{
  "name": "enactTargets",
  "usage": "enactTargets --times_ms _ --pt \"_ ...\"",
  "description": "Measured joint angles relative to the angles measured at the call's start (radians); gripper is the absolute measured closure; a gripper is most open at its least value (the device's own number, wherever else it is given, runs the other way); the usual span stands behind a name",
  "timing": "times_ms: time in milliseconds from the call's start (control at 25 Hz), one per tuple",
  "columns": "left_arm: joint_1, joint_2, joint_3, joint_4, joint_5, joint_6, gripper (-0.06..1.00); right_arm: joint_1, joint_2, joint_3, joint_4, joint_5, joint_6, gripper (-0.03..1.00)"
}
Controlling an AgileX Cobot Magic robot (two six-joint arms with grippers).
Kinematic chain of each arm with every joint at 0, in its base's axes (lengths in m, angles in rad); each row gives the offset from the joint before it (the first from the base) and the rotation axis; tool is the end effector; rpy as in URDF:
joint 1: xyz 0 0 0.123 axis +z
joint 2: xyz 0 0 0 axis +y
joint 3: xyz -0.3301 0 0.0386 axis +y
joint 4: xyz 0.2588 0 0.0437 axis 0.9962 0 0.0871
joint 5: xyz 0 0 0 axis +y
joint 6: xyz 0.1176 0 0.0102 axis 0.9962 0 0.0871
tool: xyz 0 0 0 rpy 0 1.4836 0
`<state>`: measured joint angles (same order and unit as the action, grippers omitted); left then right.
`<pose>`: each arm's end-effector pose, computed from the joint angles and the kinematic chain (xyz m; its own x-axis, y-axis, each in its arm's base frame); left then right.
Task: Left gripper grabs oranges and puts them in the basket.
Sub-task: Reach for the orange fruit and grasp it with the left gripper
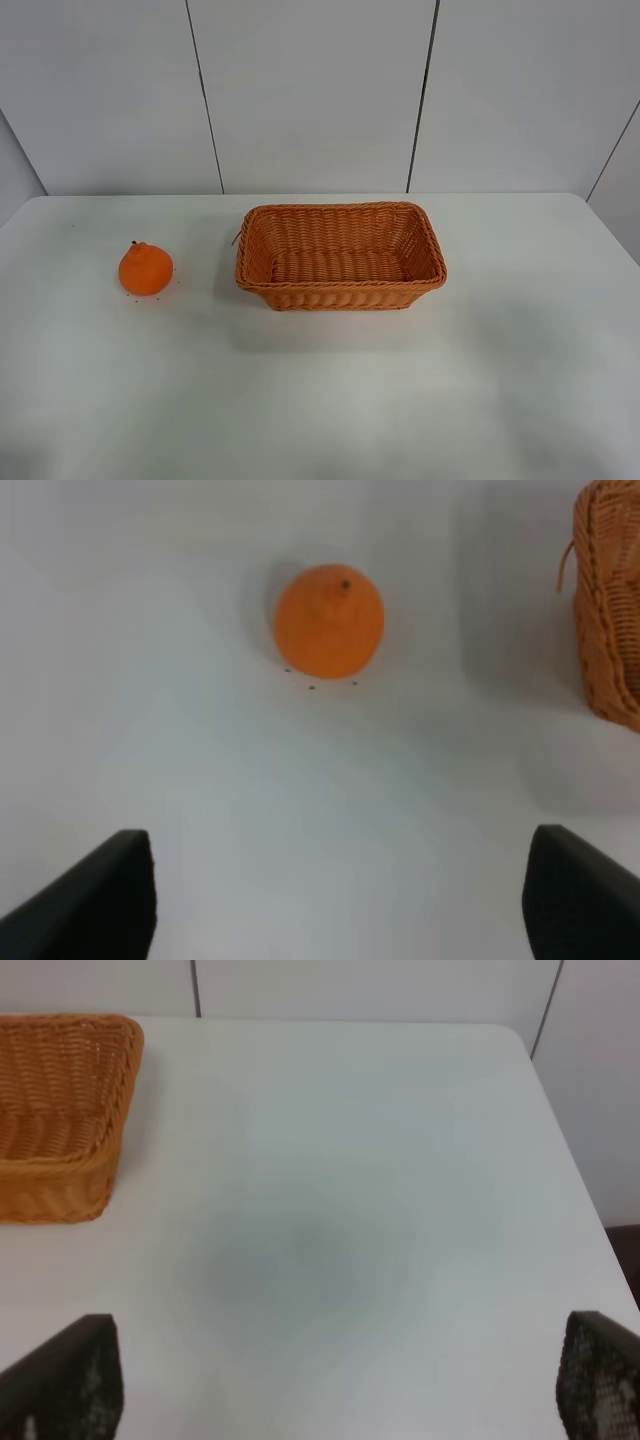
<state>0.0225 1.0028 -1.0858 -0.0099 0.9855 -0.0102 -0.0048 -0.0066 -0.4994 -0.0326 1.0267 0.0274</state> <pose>0.1901 0.0033 0.4011 -0.7274 -0.0320 -0.6855 -0.0282 0.9995 -0.0167 -0.0181 -0.0032 0.2735 -0.4195 0.0125 -0.9077 0.0345 0.9994 -0.0022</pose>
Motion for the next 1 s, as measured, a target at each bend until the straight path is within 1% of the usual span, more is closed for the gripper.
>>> enactTargets --times_ms 280,440,600,760,1000 --pt "0.000 0.407 -0.271 -0.016 0.064 0.032 0.09 0.000 0.000 0.000 0.000 0.000 0.000 0.27" --pt "0.000 0.600 -0.415 -0.018 0.080 0.039 0.09 0.000 0.000 0.000 0.000 0.000 0.000 0.27" --pt "0.000 0.746 -0.516 -0.018 0.080 0.039 0.09 0.000 0.000 0.000 0.000 0.000 0.000 0.27" --pt "0.000 0.860 -0.576 -0.030 0.078 0.040 0.09 0.000 0.000 0.000 0.000 0.000 0.000 0.27" --pt "-0.010 0.987 -0.582 -0.043 0.072 0.043 0.10 0.000 0.000 0.000 0.000 0.000 0.000 0.27"
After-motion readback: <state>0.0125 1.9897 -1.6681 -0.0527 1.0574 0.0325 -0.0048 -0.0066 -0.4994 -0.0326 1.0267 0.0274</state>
